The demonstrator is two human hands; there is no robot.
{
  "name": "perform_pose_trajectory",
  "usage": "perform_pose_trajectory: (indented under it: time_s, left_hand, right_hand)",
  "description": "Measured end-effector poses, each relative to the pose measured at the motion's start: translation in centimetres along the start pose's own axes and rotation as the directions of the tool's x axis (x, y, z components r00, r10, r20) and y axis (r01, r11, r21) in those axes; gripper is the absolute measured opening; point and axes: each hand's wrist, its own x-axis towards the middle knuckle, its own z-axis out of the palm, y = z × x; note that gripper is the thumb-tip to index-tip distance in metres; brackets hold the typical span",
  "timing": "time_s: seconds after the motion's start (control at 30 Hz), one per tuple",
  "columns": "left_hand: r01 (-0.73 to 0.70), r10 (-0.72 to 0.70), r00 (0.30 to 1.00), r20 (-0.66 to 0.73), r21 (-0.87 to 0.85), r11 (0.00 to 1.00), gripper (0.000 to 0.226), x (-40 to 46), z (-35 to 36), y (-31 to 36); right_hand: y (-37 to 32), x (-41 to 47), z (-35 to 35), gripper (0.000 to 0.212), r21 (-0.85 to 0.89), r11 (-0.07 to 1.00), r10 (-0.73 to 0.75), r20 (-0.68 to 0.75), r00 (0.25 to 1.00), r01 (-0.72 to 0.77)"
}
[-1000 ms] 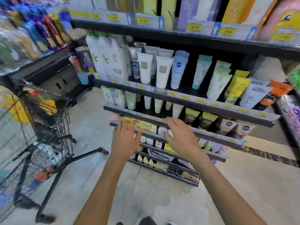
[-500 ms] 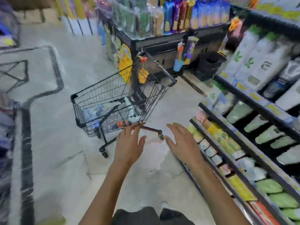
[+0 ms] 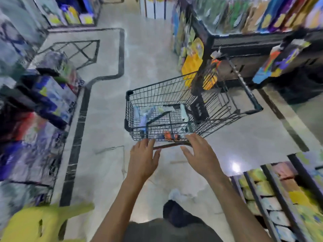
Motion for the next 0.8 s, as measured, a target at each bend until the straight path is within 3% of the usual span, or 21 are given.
perform_pose_trajectory:
  time_s: [0.43, 0.8]
  left_hand:
    - [0.072, -0.069, 0.991, 0.118, -0.015, 0.997, 0.04, 17.4, 4.9, 1.1]
    - [0.244, -0.188, 0.894, 0.407, -0.09, 0.966, 0.047, 29.3, 11.6, -5.8]
  right_hand:
    - [6.2, 13.9, -0.4, 0.047, 0.076, 0.994, 0.064, 0.171, 0.983, -0.078]
    - [7.6, 34.7, 5.4, 0.048, 0.081, 0.988, 0.092, 0.364, 0.927, -0.129]
